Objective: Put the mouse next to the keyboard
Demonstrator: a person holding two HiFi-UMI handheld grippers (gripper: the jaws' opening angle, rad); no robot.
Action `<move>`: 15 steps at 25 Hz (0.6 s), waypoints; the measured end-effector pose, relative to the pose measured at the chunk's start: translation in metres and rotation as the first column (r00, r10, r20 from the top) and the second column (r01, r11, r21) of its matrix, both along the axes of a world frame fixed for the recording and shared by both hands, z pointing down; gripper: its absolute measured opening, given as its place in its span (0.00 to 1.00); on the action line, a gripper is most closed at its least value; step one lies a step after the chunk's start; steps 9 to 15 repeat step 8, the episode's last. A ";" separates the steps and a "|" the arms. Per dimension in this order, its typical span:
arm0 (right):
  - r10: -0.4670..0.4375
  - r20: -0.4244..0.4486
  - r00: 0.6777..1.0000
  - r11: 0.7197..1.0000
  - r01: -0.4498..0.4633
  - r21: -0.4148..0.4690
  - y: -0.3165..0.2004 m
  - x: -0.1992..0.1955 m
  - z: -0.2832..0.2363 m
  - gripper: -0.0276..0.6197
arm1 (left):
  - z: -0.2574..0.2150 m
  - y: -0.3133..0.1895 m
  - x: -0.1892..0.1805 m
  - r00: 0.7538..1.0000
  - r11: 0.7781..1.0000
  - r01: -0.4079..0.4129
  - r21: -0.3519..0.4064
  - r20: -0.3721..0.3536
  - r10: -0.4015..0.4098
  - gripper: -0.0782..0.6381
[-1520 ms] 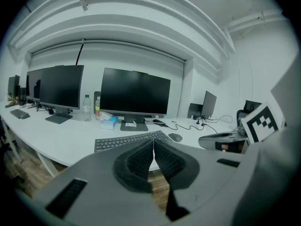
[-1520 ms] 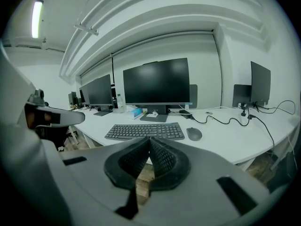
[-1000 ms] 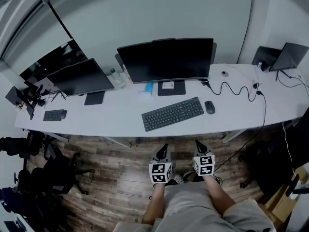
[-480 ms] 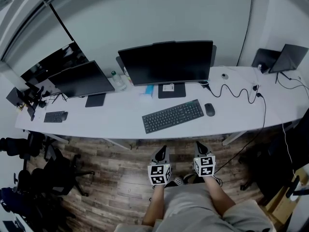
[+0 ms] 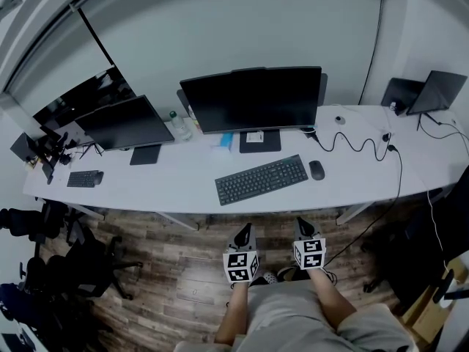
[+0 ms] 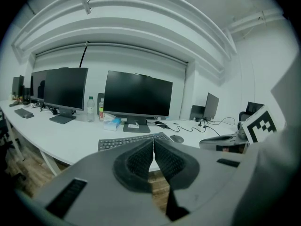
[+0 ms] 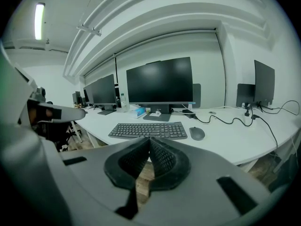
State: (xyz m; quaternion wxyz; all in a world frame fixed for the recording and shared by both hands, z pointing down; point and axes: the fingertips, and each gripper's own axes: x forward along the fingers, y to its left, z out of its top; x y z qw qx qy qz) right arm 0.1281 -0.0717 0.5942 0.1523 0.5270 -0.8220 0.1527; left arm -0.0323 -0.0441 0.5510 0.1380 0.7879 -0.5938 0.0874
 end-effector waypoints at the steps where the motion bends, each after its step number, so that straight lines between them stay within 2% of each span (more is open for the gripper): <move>1: -0.002 -0.001 1.000 1.000 0.002 0.000 0.000 0.000 0.001 0.05 | 0.000 0.000 0.000 1.000 1.000 0.002 0.001 0.000 -0.002 0.14; 15: -0.015 -0.001 1.000 1.000 0.015 0.014 -0.003 -0.002 -0.005 0.05 | -0.003 -0.003 0.000 1.000 1.000 0.006 0.010 0.005 -0.006 0.14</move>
